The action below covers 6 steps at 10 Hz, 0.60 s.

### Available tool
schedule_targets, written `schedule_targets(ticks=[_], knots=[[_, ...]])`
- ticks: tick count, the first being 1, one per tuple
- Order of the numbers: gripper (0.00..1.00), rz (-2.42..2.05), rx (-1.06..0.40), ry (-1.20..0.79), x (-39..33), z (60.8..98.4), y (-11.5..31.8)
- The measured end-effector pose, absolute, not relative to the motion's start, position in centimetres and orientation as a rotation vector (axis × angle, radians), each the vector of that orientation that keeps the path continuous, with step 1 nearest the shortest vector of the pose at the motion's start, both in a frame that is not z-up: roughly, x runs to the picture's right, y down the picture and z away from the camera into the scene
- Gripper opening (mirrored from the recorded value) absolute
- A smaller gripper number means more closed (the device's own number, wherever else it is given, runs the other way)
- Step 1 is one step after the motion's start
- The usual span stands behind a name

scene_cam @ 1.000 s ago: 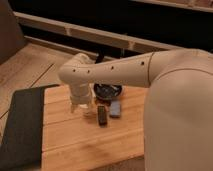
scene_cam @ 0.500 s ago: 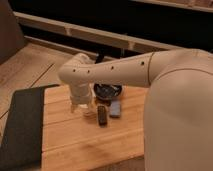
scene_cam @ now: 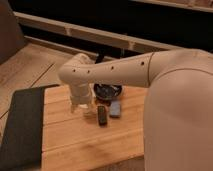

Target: Wipe the white sponge on the table

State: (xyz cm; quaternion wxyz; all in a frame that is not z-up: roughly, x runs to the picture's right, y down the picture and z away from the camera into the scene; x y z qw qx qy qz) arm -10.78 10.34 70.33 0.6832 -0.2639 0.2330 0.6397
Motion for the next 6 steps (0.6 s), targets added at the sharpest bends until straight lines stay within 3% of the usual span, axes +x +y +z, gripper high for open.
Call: schedule_targets(ticks=[6], knots=[[0.65, 1.437, -0.57, 0.49, -10.76, 70.72, 9.45]])
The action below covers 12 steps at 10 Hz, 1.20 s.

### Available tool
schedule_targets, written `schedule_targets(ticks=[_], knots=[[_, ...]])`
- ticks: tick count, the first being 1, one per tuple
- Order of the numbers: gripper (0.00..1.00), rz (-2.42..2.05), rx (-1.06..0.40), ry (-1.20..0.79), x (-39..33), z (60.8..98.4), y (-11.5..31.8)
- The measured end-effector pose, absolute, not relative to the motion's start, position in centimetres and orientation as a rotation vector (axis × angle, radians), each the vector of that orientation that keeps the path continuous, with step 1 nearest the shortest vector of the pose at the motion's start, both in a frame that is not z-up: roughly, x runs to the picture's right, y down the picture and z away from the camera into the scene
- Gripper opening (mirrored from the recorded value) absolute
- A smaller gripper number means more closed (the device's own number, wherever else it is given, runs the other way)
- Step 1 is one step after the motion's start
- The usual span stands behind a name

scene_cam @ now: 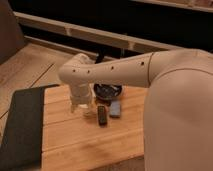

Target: Wipe the white sponge on the table

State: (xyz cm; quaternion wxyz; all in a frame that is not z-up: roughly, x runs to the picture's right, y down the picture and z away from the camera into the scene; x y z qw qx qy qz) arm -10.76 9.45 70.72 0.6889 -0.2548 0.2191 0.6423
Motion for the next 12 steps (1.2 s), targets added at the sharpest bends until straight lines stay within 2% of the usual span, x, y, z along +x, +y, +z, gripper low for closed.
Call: schedule_targets(ticks=[2, 5, 9, 12], knots=[[0.65, 1.453, -0.445, 0.354, -9.2, 72.5, 4.3], [0.65, 1.419, -0.325, 0.234, -7.5, 71.7, -0.1], [0.65, 1.412, -0.322, 0.232, -7.6, 72.0, -0.3], [0.65, 1.451, -0.311, 0.333, -4.3, 74.1, 1.3]])
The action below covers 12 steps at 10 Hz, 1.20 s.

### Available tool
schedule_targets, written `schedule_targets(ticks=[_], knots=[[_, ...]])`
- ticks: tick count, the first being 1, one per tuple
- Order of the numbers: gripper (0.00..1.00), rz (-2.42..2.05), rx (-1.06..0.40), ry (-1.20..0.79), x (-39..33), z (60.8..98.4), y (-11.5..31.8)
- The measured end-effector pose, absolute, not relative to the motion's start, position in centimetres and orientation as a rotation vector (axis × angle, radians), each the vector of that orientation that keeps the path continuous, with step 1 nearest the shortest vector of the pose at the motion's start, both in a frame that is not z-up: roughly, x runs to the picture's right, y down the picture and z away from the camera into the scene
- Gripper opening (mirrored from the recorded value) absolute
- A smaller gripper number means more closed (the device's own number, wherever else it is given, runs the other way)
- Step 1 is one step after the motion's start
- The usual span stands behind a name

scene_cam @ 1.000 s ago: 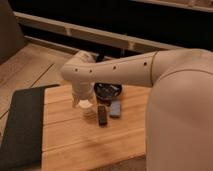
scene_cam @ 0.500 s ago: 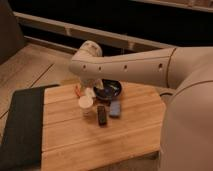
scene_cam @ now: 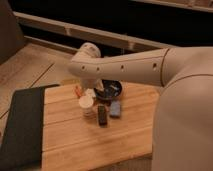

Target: Wipe the white sponge on the table

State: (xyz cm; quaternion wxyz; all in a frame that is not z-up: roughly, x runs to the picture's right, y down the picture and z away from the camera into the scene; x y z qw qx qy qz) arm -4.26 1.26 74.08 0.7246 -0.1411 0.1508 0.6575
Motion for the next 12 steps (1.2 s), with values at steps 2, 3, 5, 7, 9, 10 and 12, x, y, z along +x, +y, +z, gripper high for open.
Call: schedule_targets(ticks=[2, 3, 5, 7, 9, 10, 12], knots=[[0.65, 1.55, -0.304, 0.379, -0.6, 74.7, 2.1], [0.65, 1.609, -0.303, 0.363, 0.5, 74.9, 2.1], [0.65, 1.688, -0.293, 0.342, 2.9, 74.7, 2.3], [0.65, 1.817, -0.272, 0.337, 7.6, 73.9, 3.6], [0.65, 1.907, -0.246, 0.363, 11.1, 73.2, 5.0], [0.65, 1.911, -0.247, 0.364, 11.1, 73.2, 5.1], [0.65, 1.905, -0.251, 0.359, 10.7, 73.2, 5.0]])
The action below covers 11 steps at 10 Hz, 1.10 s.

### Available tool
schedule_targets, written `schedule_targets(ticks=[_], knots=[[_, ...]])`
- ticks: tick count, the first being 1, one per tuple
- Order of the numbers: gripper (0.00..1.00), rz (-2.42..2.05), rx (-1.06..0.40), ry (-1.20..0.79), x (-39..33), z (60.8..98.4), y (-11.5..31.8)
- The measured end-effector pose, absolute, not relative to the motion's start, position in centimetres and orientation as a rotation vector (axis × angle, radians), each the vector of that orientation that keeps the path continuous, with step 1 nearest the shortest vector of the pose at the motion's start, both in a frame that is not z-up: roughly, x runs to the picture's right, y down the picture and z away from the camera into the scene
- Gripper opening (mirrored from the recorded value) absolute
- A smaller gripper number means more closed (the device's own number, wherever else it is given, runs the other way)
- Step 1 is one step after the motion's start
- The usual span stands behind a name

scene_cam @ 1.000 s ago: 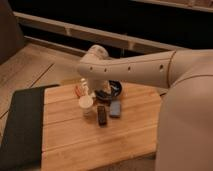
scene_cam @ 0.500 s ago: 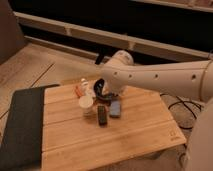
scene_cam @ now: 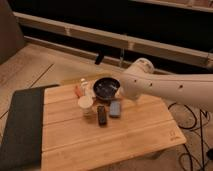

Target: Wipe the white sponge on the table

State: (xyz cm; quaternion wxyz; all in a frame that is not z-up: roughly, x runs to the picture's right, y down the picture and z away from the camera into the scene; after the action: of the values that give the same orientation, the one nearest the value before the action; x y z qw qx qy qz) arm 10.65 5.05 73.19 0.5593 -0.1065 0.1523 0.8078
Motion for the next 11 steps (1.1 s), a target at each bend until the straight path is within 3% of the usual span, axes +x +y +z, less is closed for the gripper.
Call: schedule_targets(ticks=[7, 11], knots=[[0.65, 1.843, -0.273, 0.566, 8.9, 77.9, 10.0], [0.65, 1.933, -0.256, 0.451, 9.8, 80.1, 8.9]])
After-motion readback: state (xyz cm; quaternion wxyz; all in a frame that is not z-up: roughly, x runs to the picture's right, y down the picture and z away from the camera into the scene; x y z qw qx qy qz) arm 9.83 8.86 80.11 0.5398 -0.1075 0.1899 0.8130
